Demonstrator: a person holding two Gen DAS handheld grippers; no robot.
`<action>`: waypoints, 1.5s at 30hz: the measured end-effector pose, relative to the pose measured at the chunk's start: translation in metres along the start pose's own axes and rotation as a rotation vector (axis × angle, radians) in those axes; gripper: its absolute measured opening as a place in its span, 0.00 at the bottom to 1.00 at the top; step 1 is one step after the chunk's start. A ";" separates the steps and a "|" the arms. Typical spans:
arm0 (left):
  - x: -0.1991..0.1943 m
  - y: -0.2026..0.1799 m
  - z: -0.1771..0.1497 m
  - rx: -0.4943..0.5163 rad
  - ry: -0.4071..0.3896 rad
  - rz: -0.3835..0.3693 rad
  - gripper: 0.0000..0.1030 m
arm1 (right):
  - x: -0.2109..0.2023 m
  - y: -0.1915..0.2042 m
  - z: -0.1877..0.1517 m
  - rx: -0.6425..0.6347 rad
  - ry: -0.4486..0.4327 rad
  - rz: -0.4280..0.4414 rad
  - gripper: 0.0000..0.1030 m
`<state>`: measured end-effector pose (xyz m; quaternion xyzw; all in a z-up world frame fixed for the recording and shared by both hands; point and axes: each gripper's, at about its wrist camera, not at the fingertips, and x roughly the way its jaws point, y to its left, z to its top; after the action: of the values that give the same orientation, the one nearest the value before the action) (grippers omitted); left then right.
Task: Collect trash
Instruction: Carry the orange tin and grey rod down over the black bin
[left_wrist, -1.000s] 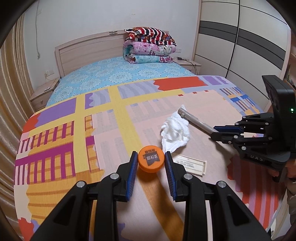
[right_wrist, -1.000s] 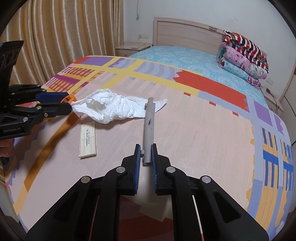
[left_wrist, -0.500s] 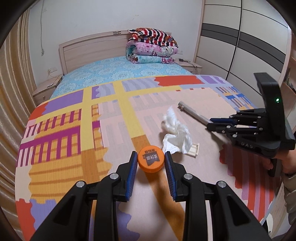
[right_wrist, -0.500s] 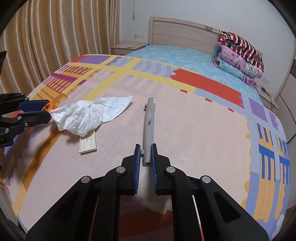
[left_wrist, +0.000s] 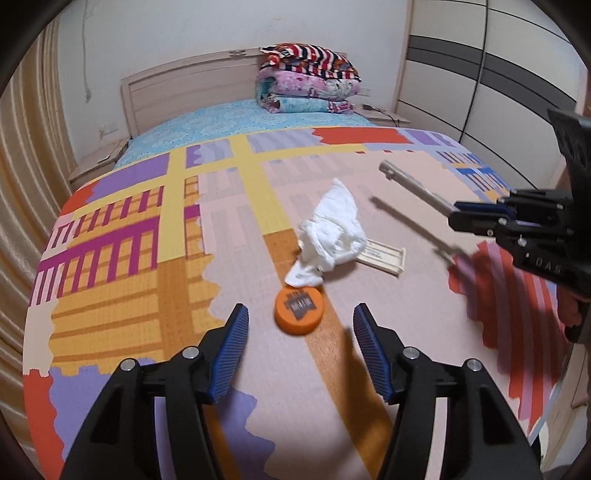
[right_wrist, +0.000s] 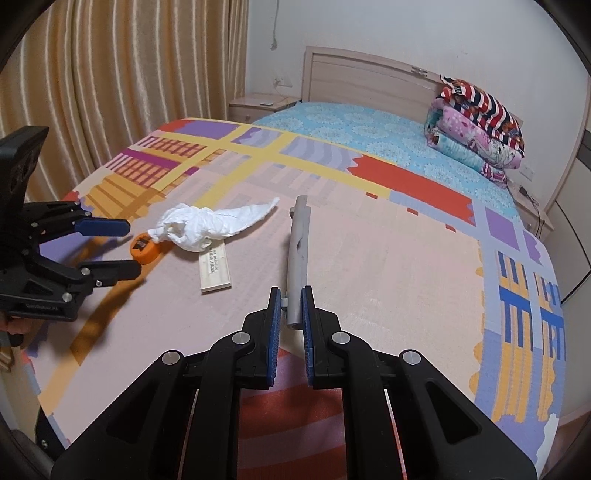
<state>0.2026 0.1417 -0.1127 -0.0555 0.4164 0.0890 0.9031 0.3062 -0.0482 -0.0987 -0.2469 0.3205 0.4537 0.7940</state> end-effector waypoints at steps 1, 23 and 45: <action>0.000 0.000 -0.001 0.004 -0.002 0.004 0.55 | -0.002 0.001 0.000 0.001 -0.004 0.002 0.11; -0.057 -0.022 -0.024 0.045 -0.085 0.001 0.28 | -0.068 0.031 -0.037 0.012 -0.034 0.040 0.11; -0.140 -0.113 -0.121 0.163 -0.104 -0.172 0.28 | -0.155 0.097 -0.148 0.012 -0.029 0.175 0.11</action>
<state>0.0467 -0.0061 -0.0816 -0.0127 0.3685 -0.0202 0.9293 0.1201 -0.1909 -0.0946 -0.2064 0.3324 0.5230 0.7572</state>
